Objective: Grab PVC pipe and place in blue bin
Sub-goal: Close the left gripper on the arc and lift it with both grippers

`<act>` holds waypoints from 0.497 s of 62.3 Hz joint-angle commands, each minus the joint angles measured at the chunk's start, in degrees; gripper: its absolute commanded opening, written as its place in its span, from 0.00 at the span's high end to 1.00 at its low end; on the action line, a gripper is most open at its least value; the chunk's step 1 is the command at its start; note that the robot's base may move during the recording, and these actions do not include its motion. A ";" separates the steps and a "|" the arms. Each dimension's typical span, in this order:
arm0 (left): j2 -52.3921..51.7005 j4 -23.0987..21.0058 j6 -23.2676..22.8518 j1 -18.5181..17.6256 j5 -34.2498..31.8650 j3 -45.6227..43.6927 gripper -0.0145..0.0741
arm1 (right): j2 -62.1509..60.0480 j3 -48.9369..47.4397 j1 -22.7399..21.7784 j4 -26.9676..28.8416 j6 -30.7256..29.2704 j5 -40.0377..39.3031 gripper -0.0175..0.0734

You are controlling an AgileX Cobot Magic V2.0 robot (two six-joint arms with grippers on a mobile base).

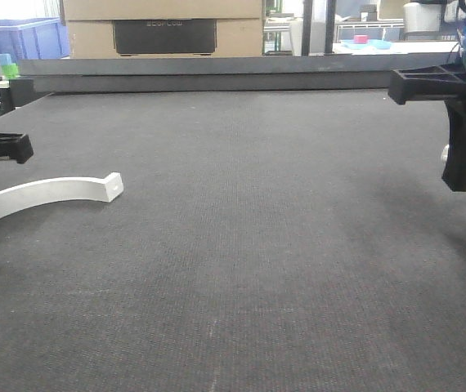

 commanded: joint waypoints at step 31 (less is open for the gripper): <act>-4.59 0.49 -0.92 -0.18 6.59 0.65 0.96 | -5.35 0.18 0.13 -1.01 -0.46 -0.08 0.98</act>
